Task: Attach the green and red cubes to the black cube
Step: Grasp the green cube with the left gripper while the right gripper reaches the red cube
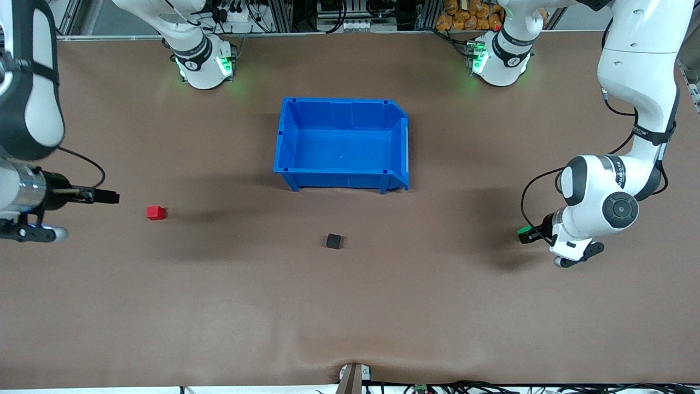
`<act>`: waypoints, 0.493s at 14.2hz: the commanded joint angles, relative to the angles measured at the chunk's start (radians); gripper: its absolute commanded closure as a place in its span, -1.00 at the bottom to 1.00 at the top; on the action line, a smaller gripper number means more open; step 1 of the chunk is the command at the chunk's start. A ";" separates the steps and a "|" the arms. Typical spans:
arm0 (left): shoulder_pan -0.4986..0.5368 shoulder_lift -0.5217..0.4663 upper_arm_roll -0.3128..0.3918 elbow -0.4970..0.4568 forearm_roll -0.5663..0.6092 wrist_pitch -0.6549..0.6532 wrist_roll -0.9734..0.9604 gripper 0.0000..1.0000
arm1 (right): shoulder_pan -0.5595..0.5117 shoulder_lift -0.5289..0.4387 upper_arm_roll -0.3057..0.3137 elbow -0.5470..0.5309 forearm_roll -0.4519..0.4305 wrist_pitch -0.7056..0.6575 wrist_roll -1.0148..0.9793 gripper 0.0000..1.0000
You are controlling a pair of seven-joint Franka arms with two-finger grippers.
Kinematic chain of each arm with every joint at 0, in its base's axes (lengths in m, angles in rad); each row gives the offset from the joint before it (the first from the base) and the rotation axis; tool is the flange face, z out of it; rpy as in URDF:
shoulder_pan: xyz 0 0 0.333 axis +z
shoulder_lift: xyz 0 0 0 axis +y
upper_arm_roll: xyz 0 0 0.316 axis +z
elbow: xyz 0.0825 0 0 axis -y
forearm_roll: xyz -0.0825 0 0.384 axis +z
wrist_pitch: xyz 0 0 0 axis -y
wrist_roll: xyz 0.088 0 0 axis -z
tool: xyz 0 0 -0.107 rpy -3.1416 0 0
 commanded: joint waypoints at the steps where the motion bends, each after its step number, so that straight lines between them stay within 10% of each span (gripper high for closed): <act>1: -0.003 0.013 0.000 0.017 0.002 0.006 -0.015 -0.36 | -0.017 0.055 0.014 -0.011 -0.004 -0.017 -0.009 -1.00; 7: 0.001 0.031 0.000 0.019 0.002 0.036 -0.023 -0.36 | -0.051 0.028 0.014 -0.257 -0.004 0.201 -0.165 -1.00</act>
